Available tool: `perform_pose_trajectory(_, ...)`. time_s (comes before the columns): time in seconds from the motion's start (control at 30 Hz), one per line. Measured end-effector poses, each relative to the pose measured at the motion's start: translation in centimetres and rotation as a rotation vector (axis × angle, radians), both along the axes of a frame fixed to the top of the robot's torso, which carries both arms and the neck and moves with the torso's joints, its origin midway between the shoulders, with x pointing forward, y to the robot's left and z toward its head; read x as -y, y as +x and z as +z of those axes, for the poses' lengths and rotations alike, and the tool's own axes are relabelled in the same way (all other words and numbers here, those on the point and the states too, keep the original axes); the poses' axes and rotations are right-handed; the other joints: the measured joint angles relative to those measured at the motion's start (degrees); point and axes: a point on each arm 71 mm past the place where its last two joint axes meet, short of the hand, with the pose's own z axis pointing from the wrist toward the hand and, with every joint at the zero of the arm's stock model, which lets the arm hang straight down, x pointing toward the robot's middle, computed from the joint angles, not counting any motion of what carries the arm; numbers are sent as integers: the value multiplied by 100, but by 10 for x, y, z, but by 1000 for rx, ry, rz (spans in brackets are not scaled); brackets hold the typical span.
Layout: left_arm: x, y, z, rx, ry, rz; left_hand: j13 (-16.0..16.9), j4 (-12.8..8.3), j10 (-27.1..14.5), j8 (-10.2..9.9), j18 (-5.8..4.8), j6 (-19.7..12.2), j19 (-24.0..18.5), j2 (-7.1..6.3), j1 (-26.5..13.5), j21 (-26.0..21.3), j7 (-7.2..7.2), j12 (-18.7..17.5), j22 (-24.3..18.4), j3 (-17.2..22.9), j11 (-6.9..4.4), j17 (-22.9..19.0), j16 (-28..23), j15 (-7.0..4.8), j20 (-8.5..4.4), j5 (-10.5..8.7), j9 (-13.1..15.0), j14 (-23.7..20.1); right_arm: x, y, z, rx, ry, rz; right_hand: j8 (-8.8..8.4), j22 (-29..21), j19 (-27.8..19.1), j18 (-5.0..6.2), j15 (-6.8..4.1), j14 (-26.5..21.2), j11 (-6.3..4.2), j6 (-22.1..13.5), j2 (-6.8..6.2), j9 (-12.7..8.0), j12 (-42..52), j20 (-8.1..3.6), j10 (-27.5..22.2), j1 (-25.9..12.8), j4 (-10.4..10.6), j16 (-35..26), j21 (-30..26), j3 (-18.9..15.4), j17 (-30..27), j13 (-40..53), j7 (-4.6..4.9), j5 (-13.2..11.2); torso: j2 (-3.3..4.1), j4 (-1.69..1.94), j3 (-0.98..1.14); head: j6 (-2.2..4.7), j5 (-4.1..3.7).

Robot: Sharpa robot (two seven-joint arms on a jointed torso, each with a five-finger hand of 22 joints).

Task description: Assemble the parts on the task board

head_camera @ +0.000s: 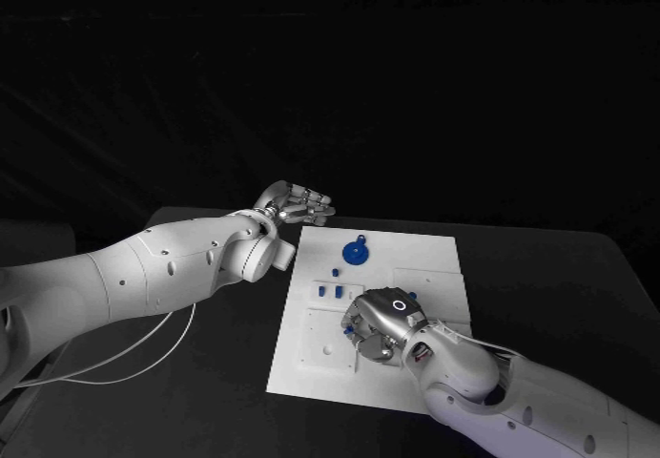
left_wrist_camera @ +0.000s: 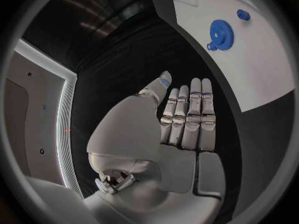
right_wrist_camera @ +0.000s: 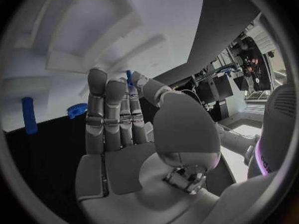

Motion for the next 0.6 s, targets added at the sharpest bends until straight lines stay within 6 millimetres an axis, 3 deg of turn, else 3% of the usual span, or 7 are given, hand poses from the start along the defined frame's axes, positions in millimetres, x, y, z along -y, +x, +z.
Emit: perform_pose_trajectory(0.6,-1,0,0,-1,1,1,0,0,-20,0,0,0,-21,23,23,0,0,0,-25,0,20,1,0,-20,20,0,0,-20,1,0,0,-2,-5,-2,8,11,0,-1,9,7,0,10,-15,-7,-1,0,0,-15,1,0,32,-2,0,-2,-13,-4,0,-1,3,3,-20)
